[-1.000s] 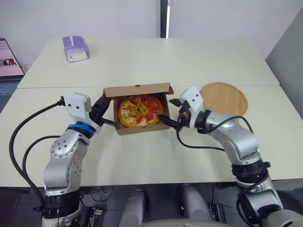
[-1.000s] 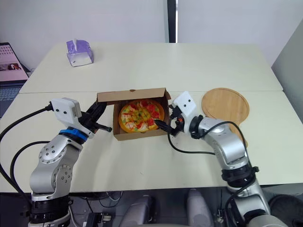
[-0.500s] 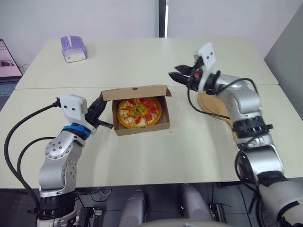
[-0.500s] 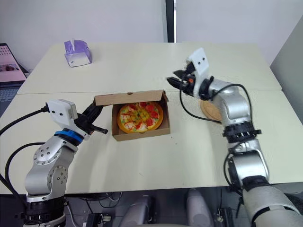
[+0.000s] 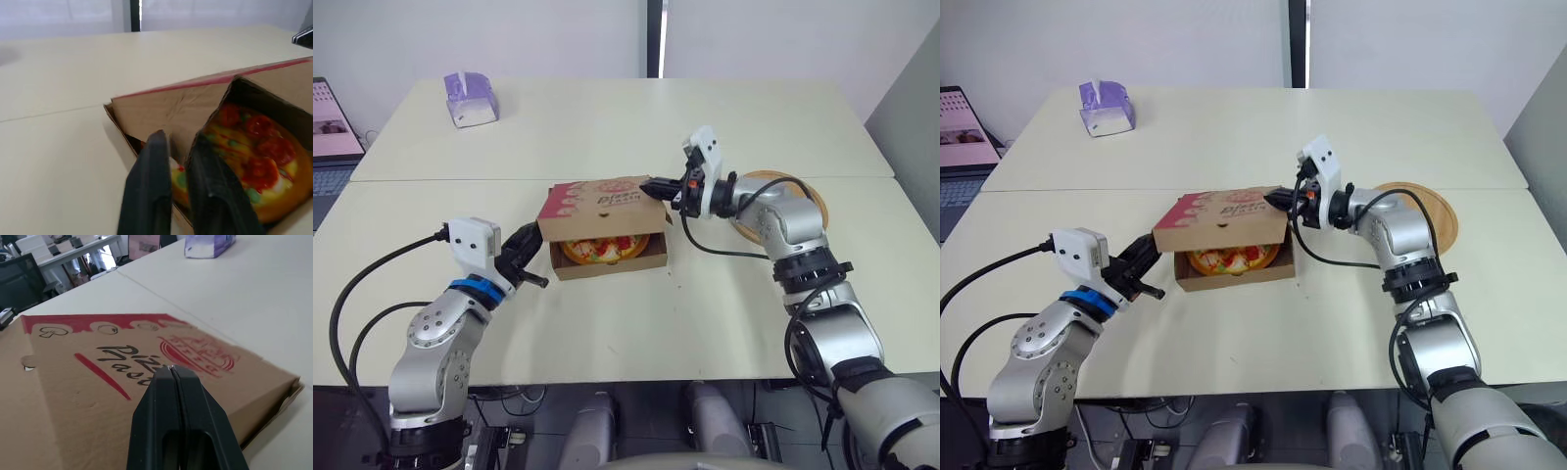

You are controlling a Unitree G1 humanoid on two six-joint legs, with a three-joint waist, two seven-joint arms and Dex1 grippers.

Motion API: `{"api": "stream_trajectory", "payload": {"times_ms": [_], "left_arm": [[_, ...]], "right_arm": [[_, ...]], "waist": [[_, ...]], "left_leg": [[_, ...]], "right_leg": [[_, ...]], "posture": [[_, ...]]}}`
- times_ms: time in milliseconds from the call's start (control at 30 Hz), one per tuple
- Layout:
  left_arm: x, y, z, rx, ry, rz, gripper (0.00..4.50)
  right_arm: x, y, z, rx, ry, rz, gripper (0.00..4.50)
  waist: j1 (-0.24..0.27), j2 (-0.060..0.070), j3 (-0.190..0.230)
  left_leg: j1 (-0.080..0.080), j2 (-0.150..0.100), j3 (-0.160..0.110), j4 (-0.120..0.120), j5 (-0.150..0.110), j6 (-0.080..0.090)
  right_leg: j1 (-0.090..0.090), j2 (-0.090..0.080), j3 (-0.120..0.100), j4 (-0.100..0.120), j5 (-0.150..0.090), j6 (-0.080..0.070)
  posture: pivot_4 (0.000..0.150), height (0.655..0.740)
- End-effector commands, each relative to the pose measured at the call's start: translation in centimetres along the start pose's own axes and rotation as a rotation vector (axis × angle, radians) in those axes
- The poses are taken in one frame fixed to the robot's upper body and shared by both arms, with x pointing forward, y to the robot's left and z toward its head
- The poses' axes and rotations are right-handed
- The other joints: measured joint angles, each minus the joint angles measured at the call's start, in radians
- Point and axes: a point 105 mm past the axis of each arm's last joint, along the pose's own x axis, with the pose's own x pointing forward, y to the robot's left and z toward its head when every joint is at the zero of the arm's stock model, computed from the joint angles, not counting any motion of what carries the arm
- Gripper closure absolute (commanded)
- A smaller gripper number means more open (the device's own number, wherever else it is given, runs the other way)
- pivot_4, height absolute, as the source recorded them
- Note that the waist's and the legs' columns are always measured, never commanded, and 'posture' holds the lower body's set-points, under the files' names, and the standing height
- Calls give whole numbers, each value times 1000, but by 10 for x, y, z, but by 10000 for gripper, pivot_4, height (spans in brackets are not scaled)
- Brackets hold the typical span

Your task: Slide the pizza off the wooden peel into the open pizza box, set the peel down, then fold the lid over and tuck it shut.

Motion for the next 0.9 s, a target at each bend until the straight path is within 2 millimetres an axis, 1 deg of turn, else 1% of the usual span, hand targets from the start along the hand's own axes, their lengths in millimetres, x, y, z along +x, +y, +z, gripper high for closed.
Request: {"api": "stream_trajectory", "payload": {"times_ms": [33, 100, 133, 167, 233, 300, 400, 467, 533, 633, 767, 900], "left_arm": [[-17, 10, 16, 83, 13, -39, 26458], [-25, 17, 15, 113, 55, -65, 19481], [-30, 23, 18, 128, 79, -81, 16521], [-34, 28, 20, 136, 94, -92, 16521], [-42, 42, 31, 151, 128, -124, 16521], [-44, 51, 44, 156, 136, -157, 16521], [-34, 53, 66, 139, 105, -218, 22388], [-23, 46, 75, 119, 90, -278, 28671], [-10, 38, 78, 122, 94, -343, 35528], [7, 26, 72, 133, 122, -429, 44790], [24, 18, 58, 135, 157, -490, 44790], [33, 15, 46, 142, 187, -512, 44790]], "right_arm": [[-1, 10, 10, -86, -10, 34, 45000], [-1, 11, 7, -94, -2, 35, 45000], [-1, 11, 5, -99, 2, 32, 45000], [0, 11, 4, -102, 5, 30, 45000], [0, 12, 2, -108, 7, 27, 45000], [0, 13, 1, -112, 4, 23, 45000], [-1, 13, 1, -117, -3, 15, 45000], [-2, 13, 1, -122, -4, 9, 45000], [-2, 13, 1, -126, -5, 4, 45000], [-4, 13, 2, -135, -10, -3, 45000], [-7, 12, 4, -149, -15, -14, 45000], [-14, 14, 14, -201, -41, -27, 45000]], "waist": [[-1, 0, 0], [-1, 0, 0], [-1, 0, 0], [-1, 0, 0], [-2, 0, 0], [-1, 0, 0], [5, 0, 0], [4, 0, 0], [4, 0, 0], [2, 0, 0], [-3, 0, 0], [-7, 0, 0]], "left_leg": [[0, 0, 0, 0, 0, 0], [0, 0, 0, 0, 0, 0], [0, 0, 0, 0, 0, 0], [0, 0, 0, 0, 0, 0], [0, 0, 0, 0, 0, 0], [0, 0, -1, 0, 0, 0], [0, 0, -1, 0, 0, 0], [0, 0, -2, 0, 0, 0], [0, 0, -2, 0, 0, 0], [0, 0, -2, 0, 0, 0], [0, 0, -2, 0, 0, 0], [0, 0, -2, 0, 0, 0]], "right_leg": [[0, 0, 0, 0, 0, 0], [0, 1, 0, 0, 0, 0], [0, 1, 0, 0, 0, 0], [0, 1, 0, 0, 0, 0], [0, 0, 0, 0, 0, 0], [0, 1, -1, -1, 0, 0], [1, 0, -2, -1, 0, 0], [1, 0, -2, -1, 0, 0], [1, 0, -2, -1, 0, 0], [1, 0, -2, 0, 0, 0], [0, 1, -1, 0, 0, 0], [-1, 1, -1, 0, 0, 0]], "posture": [[1500, 7400], [1500, 7400], [1500, 7400], [1500, 7400], [1500, 7400], [1500, 7400], [1500, 7400], [1500, 7400], [1500, 7400], [1500, 7400], [1500, 7400], [1500, 7400]]}}
